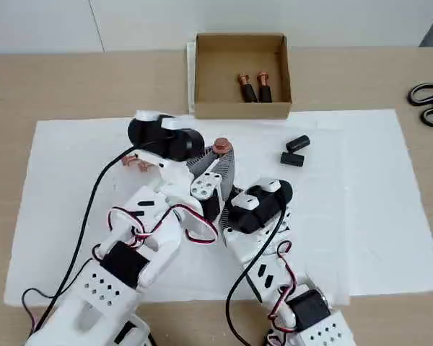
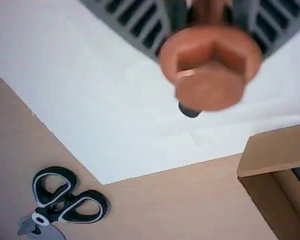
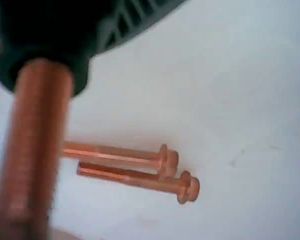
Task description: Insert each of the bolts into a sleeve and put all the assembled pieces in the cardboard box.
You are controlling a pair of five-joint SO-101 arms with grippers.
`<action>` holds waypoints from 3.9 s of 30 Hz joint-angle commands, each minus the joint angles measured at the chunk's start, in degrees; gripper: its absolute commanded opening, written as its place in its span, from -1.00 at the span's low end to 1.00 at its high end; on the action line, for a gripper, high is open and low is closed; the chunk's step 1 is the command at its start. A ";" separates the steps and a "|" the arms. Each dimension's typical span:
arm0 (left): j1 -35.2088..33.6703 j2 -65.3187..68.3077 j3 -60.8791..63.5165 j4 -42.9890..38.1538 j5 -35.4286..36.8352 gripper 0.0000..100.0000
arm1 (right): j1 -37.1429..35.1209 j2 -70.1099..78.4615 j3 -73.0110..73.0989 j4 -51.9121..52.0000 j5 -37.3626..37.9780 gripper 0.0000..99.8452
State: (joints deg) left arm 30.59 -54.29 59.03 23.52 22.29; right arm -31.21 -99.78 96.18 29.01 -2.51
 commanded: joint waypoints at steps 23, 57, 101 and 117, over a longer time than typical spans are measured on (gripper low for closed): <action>-0.09 -1.49 2.33 4.75 -0.62 -0.99 | -0.13 -1.10 0.44 0.22 -0.35 -0.99; -0.35 -1.85 9.19 4.57 -2.99 -0.75 | -0.04 -1.10 0.44 0.22 -0.35 -0.99; -17.23 -2.11 -10.59 24.53 -3.16 -0.74 | 0.04 -1.10 0.44 1.45 -0.35 -0.99; -54.07 -2.11 -18.59 54.07 -33.14 -0.62 | 25.01 -0.66 -5.36 14.90 8.26 -0.99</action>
State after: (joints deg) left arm -19.34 -55.60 44.62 72.22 -8.57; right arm -11.34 -99.78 95.74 37.45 3.65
